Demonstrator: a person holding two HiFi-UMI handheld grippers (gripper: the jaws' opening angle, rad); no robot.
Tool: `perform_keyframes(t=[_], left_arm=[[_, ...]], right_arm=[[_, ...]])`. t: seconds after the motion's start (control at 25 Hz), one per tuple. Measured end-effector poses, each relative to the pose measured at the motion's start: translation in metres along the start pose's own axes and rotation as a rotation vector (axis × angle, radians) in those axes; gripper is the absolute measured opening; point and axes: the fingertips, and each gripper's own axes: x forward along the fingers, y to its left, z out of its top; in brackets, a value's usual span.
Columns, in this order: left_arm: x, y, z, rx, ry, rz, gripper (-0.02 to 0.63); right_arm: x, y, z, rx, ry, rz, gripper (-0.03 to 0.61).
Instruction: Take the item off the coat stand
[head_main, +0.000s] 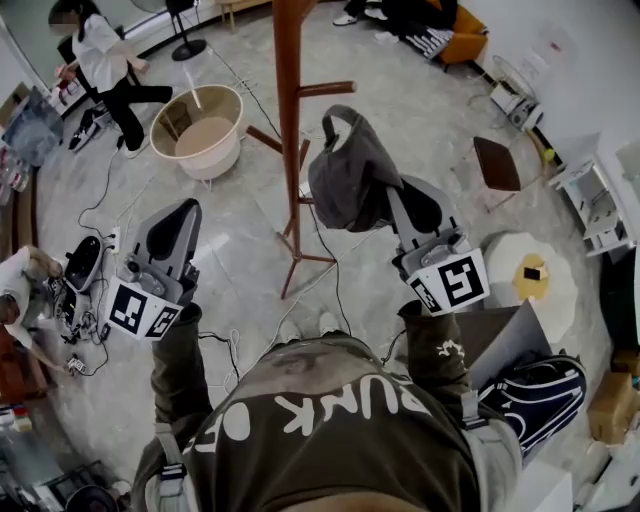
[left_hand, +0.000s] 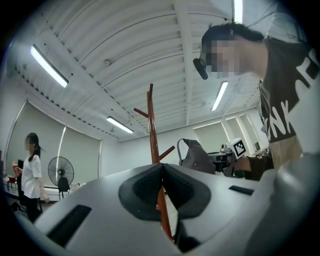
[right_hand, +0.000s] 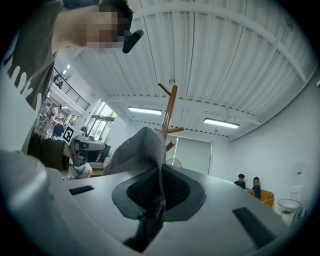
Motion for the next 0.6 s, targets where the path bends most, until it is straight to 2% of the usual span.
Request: perform_keyframes(t=[0.32,0.6], left_arm=[[-0.003,0.015,-0.011,-0.038,0.003,-0.035,0.005],[0.0,-0.022,-0.002,-0.024,0.014,-0.01,0.005]], right_arm=[[0.001,0.012,0.0,-0.012,0.034,-0.032,0.021],[-0.031,0.006,-0.005,0.013,0.018,-0.01,0.021]])
